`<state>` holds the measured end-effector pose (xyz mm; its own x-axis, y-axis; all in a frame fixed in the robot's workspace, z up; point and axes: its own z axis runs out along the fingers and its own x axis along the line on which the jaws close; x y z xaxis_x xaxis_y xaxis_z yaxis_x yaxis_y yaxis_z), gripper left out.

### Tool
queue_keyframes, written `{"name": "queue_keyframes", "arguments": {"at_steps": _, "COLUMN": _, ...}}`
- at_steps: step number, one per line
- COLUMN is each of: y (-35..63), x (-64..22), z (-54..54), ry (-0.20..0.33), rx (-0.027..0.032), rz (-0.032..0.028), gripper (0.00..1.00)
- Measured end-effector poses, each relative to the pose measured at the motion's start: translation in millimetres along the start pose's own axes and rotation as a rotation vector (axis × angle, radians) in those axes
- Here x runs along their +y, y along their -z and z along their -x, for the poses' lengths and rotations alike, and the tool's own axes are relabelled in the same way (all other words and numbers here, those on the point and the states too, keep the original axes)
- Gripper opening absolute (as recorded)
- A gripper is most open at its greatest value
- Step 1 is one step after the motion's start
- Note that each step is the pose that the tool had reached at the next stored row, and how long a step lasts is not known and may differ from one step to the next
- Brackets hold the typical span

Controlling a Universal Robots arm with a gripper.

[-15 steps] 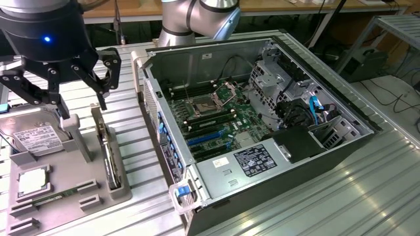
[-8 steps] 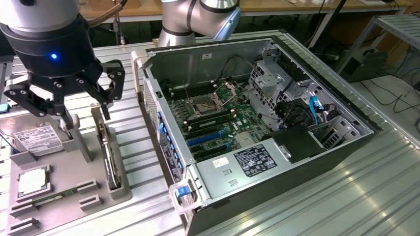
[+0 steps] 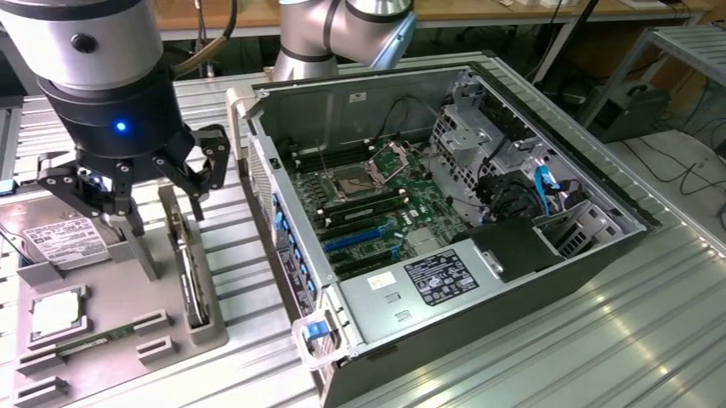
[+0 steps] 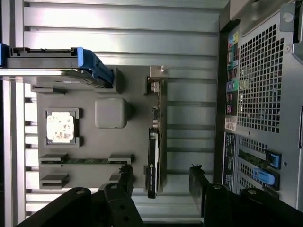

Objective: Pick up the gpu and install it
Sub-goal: 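Pick up the gpu and move the gpu toward the slot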

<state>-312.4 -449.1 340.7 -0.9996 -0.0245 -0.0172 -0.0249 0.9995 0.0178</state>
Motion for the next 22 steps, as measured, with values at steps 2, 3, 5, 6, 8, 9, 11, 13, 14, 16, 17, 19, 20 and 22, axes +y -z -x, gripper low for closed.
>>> {"name": "queue_keyframes", "arguments": {"at_steps": 2, "y": -3.6, "x": -0.1, "z": 0.3, "ry": 0.0, "rx": 0.0, "rz": -0.0003, "gripper": 0.6}}
{"name": "queue_keyframes", "arguments": {"at_steps": 3, "y": -5.5, "x": -0.2, "z": 0.2, "ry": 0.0, "rx": -0.0001, "rz": -0.0005, "gripper": 0.6}}
{"name": "queue_keyframes", "arguments": {"at_steps": 5, "y": -8.7, "x": -0.2, "z": 0.2, "ry": 0.0, "rx": 0.0, "rz": -0.0011, "gripper": 0.6}}
{"name": "queue_keyframes", "arguments": {"at_steps": 6, "y": -10.2, "x": -0.3, "z": 0.2, "ry": 0.0, "rx": 0.0001, "rz": -0.0013, "gripper": 0.6}}
{"name": "queue_keyframes", "arguments": {"at_steps": 8, "y": -14.1, "x": -0.3, "z": 0.1, "ry": 0.0, "rx": 0.0001, "rz": -0.0014, "gripper": 0.6}}
{"name": "queue_keyframes", "arguments": {"at_steps": 9, "y": -16.1, "x": -0.4, "z": 0.1, "ry": 0.0, "rx": 0.0, "rz": -0.0014, "gripper": 0.6}}
{"name": "queue_keyframes", "arguments": {"at_steps": 11, "y": -19.8, "x": -0.4, "z": 0.0, "ry": 0.0, "rx": 0.0, "rz": -0.0014, "gripper": 0.6}}
{"name": "queue_keyframes", "arguments": {"at_steps": 13, "y": -23.6, "x": -0.5, "z": -0.1, "ry": 0.0, "rx": 0.0, "rz": -0.0014, "gripper": 0.6}}
{"name": "queue_keyframes", "arguments": {"at_steps": 14, "y": -25.2, "x": -0.5, "z": -0.1, "ry": 0.0, "rx": 0.0, "rz": -0.0013, "gripper": 0.6}}
{"name": "queue_keyframes", "arguments": {"at_steps": 16, "y": -29.2, "x": -0.6, "z": -0.2, "ry": 0.003, "rx": 0.0, "rz": -0.0013, "gripper": 0.6}}
{"name": "queue_keyframes", "arguments": {"at_steps": 17, "y": -31.1, "x": -0.6, "z": -0.2, "ry": 0.004, "rx": 0.0, "rz": -0.0013, "gripper": 0.6}}
{"name": "queue_keyframes", "arguments": {"at_steps": 19, "y": -34.7, "x": -0.1, "z": -0.3, "ry": 0.007, "rx": 0.0002, "rz": -0.0013, "gripper": 0.6}}
{"name": "queue_keyframes", "arguments": {"at_steps": 20, "y": -36.7, "x": 0.1, "z": -0.3, "ry": 0.008, "rx": 0.0001, "rz": -0.0012, "gripper": 0.6}}
{"name": "queue_keyframes", "arguments": {"at_steps": 22, "y": -40.6, "x": 0.4, "z": -0.4, "ry": 0.009, "rx": 0.0, "rz": -0.0011, "gripper": 0.6}}
